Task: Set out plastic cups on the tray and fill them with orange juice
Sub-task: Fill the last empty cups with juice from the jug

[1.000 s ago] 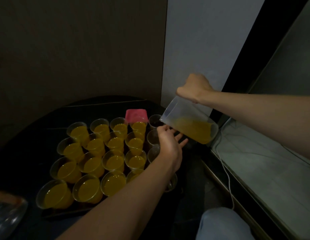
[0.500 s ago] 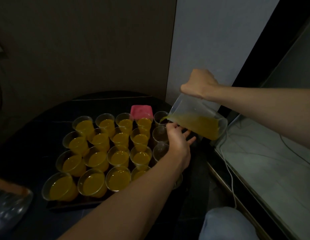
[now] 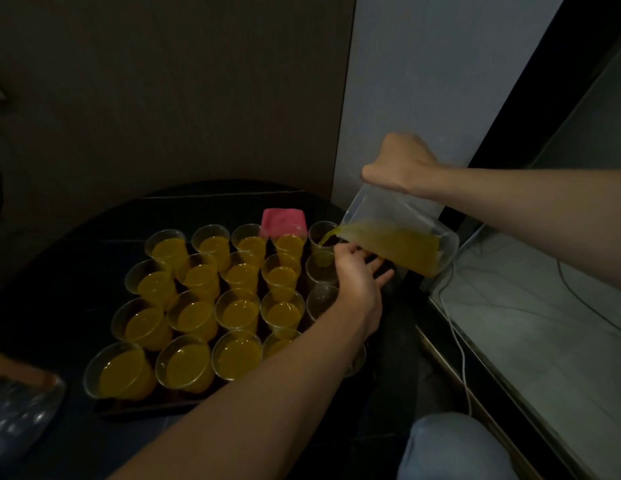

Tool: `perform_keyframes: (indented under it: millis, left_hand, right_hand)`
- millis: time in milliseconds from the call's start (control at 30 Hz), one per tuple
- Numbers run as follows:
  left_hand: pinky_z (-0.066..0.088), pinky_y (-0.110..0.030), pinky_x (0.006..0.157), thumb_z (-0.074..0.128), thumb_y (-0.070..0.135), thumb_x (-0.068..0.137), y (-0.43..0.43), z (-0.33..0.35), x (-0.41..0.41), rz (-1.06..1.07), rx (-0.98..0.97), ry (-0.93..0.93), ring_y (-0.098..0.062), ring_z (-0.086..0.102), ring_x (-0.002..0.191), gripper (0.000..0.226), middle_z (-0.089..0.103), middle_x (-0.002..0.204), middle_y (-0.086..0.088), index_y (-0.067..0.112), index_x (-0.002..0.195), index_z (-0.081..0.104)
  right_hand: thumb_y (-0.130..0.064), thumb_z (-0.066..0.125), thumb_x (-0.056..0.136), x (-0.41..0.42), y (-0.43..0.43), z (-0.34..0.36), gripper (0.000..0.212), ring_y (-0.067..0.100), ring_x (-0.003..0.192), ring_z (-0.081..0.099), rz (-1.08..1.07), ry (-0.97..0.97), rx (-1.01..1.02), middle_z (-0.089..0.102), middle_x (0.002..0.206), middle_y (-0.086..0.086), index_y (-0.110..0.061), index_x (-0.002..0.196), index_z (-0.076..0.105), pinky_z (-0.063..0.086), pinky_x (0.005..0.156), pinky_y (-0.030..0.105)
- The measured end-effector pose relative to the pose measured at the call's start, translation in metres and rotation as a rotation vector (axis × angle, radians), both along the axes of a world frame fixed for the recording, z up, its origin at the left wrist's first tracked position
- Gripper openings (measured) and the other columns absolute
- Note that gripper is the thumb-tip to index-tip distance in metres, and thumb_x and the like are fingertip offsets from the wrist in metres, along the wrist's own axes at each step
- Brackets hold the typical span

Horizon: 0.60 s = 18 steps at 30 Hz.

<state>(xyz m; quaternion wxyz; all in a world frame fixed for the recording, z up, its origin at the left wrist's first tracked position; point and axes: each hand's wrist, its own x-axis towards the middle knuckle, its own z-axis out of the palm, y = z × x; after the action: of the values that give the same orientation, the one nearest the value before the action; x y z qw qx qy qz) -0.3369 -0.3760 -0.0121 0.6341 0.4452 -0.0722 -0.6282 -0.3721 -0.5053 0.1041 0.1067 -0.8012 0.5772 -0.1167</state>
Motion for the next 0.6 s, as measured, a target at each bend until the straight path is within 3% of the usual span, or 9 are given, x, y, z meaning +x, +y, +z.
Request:
perform_keyframes:
  millis: [600]
  left_hand:
    - [0.042, -0.051, 0.111, 0.020, 0.038, 0.107, 0.0035, 0.0001, -0.0006, -0.026, -0.027, -0.009, -0.031, 0.051, 0.134, 0.051, 0.049, 0.149, -0.010, 0.023, 0.154, 0.036]
  right_hand:
    - [-0.020, 0.063, 0.082, -0.0015, -0.0003, -0.0006, 0.024, 0.018, 0.052, 0.046, -0.003, 0.006, -0.005, 0.046, 0.058, 0.003, -0.012, 0.062, 0.053, 0.036, 0.049, 0.026]
